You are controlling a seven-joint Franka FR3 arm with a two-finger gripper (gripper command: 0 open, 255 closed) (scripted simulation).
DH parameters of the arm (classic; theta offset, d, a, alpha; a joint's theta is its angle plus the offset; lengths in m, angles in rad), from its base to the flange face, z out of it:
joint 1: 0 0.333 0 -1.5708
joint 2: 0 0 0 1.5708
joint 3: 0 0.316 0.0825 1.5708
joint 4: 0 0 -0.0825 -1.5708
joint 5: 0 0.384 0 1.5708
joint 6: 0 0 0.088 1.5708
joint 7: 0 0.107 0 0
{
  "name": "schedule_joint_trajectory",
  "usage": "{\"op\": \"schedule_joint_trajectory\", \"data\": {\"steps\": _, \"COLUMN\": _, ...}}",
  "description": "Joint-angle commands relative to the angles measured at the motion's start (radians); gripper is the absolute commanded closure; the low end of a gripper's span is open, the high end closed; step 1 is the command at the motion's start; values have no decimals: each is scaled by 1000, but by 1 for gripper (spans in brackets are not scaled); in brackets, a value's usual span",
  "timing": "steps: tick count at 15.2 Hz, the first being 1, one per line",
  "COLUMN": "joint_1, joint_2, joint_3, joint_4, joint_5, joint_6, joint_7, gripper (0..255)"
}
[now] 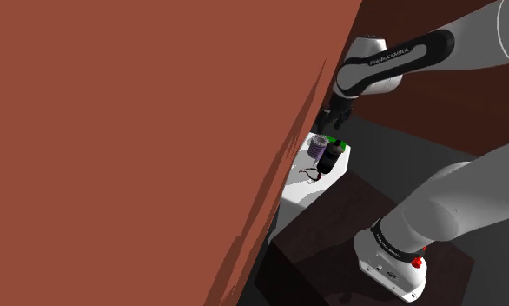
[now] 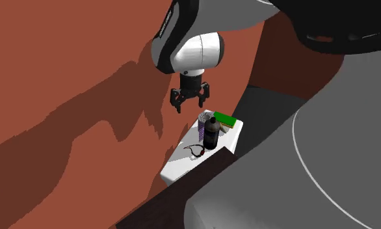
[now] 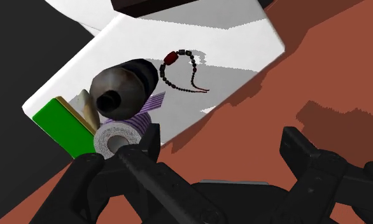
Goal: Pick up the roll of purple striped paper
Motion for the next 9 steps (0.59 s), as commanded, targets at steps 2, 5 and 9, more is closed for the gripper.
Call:
{"op": "schedule_joint_trajectory", "data": {"steps": 2, "joint_1": -8, "joint_2": 113, "joint_3": -28, "joint_4": 24, "joint_5": 16, "joint_6": 93, "joint_7": -34, "gripper": 0}}
{"op": "schedule_joint_trajectory", "data": {"steps": 5, "joint_1": -18, "joint_2": 230, "joint_3": -53, "joint_4": 57, "joint_5": 50, "joint_6": 177, "joint_7": -81, "gripper": 0}}
{"op": "schedule_joint_trajectory", "data": {"steps": 9, "joint_1": -43, "joint_2": 391, "joint_3": -68, "joint_4": 119, "joint_5": 125, "joint_6": 272, "joint_7": -159, "gripper": 0}}
